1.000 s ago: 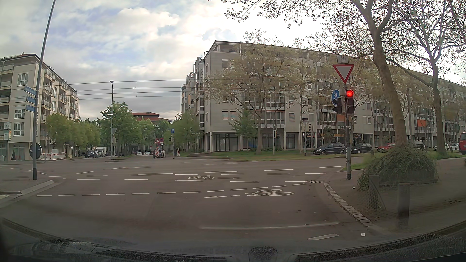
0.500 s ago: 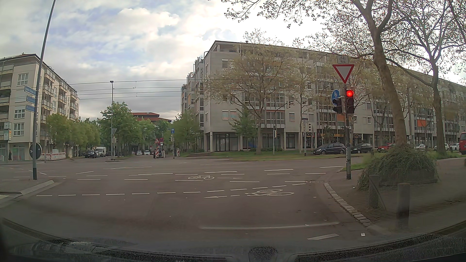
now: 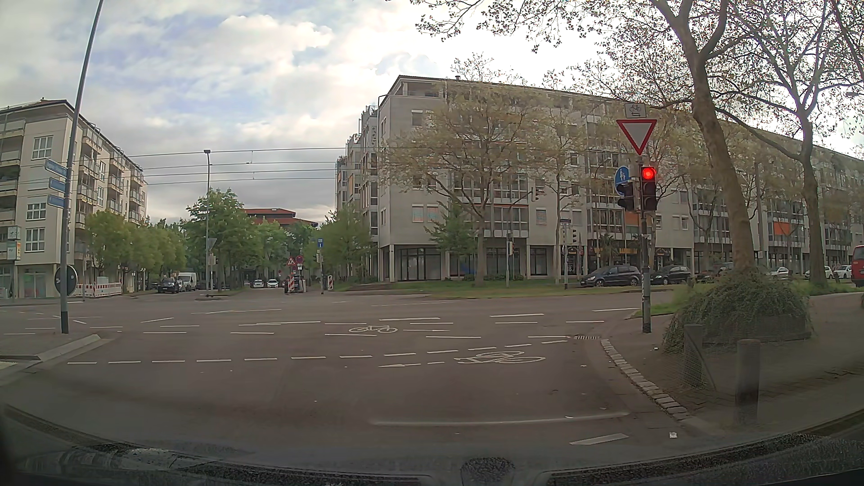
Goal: Follow the waypoints while adhering to traffic rules and regulations
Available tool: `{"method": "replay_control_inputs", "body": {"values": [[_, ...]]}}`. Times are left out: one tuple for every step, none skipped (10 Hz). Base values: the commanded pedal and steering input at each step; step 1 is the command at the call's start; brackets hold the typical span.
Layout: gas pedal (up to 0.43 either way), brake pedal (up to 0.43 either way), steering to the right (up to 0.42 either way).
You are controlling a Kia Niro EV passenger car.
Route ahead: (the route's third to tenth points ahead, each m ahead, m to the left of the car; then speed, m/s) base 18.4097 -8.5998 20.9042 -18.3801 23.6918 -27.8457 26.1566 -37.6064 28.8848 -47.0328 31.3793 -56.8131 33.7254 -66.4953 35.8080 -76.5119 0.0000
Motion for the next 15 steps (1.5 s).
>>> {"method": "replay_control_inputs", "body": {"values": [[0.0, 0.213, 0.066], [0.0, 0.213, 0.066], [0.0, 0.213, 0.066], [0.0, 0.213, 0.067], [0.0, 0.213, 0.068], [0.0, 0.213, 0.068], [0.0, 0.213, 0.069], [0.0, 0.213, 0.069], [0.0, 0.213, 0.069], [0.0, 0.207, 0.068], [0.0, 0.213, 0.068], [0.0, 0.213, 0.068], [0.0, 0.213, 0.068], [0.0, 0.213, 0.068], [0.0, 0.213, 0.068]]}}
